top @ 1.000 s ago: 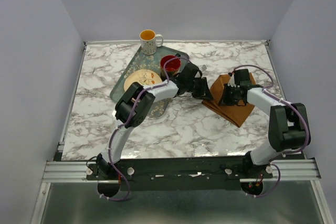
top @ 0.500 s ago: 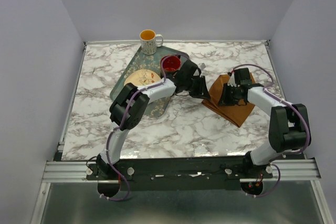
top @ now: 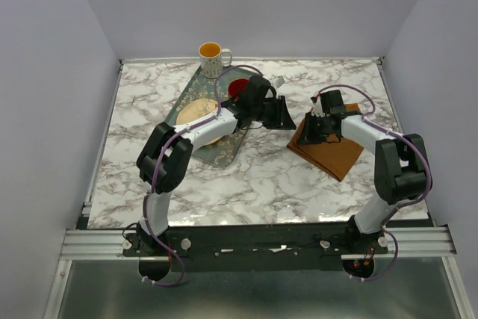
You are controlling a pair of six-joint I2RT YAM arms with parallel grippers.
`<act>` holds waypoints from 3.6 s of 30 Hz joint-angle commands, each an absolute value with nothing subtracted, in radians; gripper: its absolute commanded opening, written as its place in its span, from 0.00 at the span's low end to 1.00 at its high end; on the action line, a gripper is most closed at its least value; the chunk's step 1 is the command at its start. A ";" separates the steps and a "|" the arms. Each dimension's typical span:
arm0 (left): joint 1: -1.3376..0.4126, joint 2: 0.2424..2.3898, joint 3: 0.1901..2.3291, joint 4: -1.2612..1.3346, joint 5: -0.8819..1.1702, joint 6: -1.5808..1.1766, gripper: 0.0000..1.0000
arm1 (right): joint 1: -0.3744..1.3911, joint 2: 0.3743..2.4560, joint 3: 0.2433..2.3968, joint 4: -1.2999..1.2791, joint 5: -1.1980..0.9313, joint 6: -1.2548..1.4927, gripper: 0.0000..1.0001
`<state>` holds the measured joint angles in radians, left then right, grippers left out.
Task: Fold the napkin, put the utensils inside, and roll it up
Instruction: Fold the napkin
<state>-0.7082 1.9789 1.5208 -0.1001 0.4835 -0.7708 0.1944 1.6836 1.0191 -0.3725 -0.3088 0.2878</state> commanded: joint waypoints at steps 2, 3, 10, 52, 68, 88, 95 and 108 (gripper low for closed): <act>-0.680 1.919 1.438 -0.063 0.485 -0.772 0.37 | 0.218 1.687 0.989 -0.359 -0.309 0.281 0.22; -0.678 1.914 1.431 -0.060 0.488 -0.773 0.37 | 0.218 1.674 0.994 -0.364 -0.293 0.273 0.22; -0.658 1.796 1.329 -0.048 0.515 -0.758 0.37 | 0.218 1.554 1.094 -0.514 -0.151 0.114 0.29; -0.568 1.445 0.951 0.098 0.614 -0.749 0.39 | 0.399 1.457 0.755 -0.410 0.041 -0.592 0.63; -0.552 1.480 0.948 0.087 0.601 -0.747 0.87 | 0.322 1.465 0.742 -0.393 -0.060 -0.638 0.62; -0.541 1.471 0.950 0.078 0.594 -0.738 0.89 | 0.285 1.641 0.890 -0.594 -0.075 -0.655 0.55; -0.538 1.477 0.948 0.084 0.603 -0.742 0.89 | 0.285 1.647 0.887 -0.615 -0.083 -0.653 0.51; -0.535 1.480 0.946 0.078 0.595 -0.738 0.89 | 0.285 1.723 0.965 -0.689 -0.060 -0.615 0.33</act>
<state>-0.5426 1.4757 0.9565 0.0799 0.5938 -0.7513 0.2924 1.6634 0.9764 -0.6128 -0.0948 -0.6437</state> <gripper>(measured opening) 0.891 0.363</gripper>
